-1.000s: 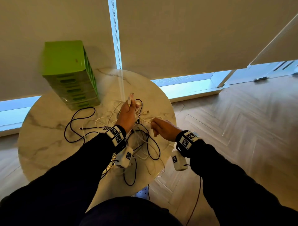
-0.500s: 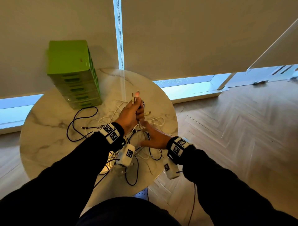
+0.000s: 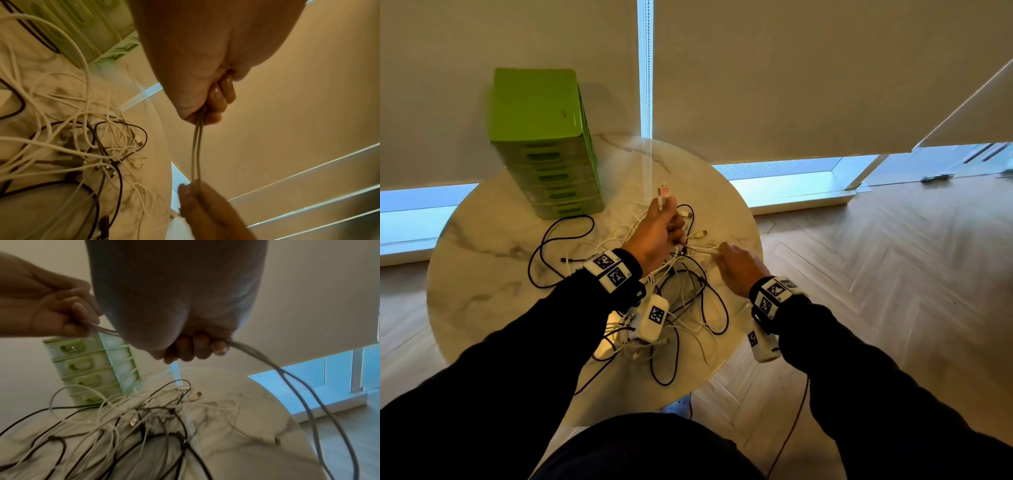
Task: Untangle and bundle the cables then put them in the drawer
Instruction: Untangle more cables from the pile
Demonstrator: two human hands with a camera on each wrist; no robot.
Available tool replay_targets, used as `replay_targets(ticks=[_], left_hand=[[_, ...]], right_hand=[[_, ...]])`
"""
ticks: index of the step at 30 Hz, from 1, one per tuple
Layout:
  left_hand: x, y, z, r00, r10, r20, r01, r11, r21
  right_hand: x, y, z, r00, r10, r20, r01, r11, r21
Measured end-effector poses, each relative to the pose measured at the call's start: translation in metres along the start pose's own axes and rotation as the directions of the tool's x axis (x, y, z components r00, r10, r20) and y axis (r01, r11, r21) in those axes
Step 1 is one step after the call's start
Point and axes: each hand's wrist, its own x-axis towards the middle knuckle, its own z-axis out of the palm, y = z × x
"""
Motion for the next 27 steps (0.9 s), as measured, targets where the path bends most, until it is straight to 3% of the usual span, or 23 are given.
replay_targets(ticks=[3,5,8,10,12,14,16,20,24,27], left_hand=[[0.006,-0.001,0.0,0.994,0.063,-0.093,-0.071,0.994,-0.08],[0.009,-0.007,-0.003,0.99,0.046,-0.136,-0.06,0.993,-0.101],[0.011,-0.022,-0.01,0.983,0.012,-0.182,-0.008,1.0,0.023],[0.012,-0.028,-0.017,0.98,0.023,-0.197,-0.001,0.994,0.112],[0.015,-0.027,-0.028,0.978,0.037,-0.206,-0.006,0.989,0.151],[0.017,-0.021,-0.039,0.978,0.032,-0.204,0.006,0.983,0.186],[0.018,-0.018,-0.049,0.982,0.009,-0.189,0.034,0.975,0.219],[0.021,-0.025,-0.063,0.981,-0.035,-0.193,0.086,0.96,0.265],[0.028,-0.033,-0.067,0.978,-0.066,-0.196,0.115,0.962,0.249],[0.037,-0.037,-0.065,0.972,-0.097,-0.215,0.15,0.958,0.246]], right_hand=[[-0.015,-0.023,0.02,0.966,-0.053,0.251,0.016,0.989,0.146],[-0.026,-0.04,0.036,0.912,-0.129,0.389,0.074,0.985,0.153],[-0.033,-0.059,0.053,0.805,-0.206,0.557,0.142,0.977,0.157],[-0.027,-0.061,0.055,0.748,-0.238,0.619,0.148,0.97,0.194],[-0.013,-0.052,0.048,0.731,-0.27,0.626,0.154,0.96,0.234],[0.006,-0.034,0.039,0.758,-0.234,0.609,0.143,0.97,0.195],[0.024,-0.012,0.037,0.834,-0.128,0.536,0.071,0.989,0.126],[0.059,0.015,0.045,0.963,0.003,0.269,-0.052,0.983,0.173],[0.099,0.021,0.043,0.991,0.062,0.118,-0.091,0.96,0.265],[0.129,0.026,0.046,0.989,0.095,0.112,-0.106,0.99,0.096]])
